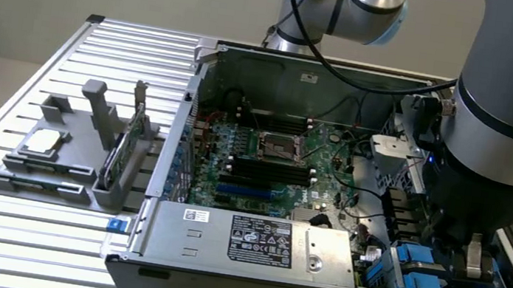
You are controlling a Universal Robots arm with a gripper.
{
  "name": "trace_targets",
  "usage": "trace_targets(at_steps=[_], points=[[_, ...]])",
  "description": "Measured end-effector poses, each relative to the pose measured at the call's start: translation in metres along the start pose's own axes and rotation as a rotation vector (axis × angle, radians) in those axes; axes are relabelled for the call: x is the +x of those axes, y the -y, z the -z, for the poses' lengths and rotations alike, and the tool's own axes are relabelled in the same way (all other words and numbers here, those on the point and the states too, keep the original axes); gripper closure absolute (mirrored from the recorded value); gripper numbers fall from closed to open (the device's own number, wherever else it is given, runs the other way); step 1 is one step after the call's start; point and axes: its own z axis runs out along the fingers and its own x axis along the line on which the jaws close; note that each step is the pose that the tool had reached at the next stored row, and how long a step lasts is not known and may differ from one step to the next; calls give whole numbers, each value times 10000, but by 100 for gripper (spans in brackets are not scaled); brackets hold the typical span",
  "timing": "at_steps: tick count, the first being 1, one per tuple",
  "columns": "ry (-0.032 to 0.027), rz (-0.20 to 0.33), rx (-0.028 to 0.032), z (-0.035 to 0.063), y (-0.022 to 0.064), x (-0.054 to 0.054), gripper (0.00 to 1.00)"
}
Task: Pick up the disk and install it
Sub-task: 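Insert the second disk wire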
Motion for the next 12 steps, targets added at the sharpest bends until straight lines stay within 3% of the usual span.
trace_targets(at_steps=[2,7,12], points=[[1,0,3,2,-10,1,88],[6,-4,43,88,-74,29,69],[16,-14,123,175,-168,80,69]])
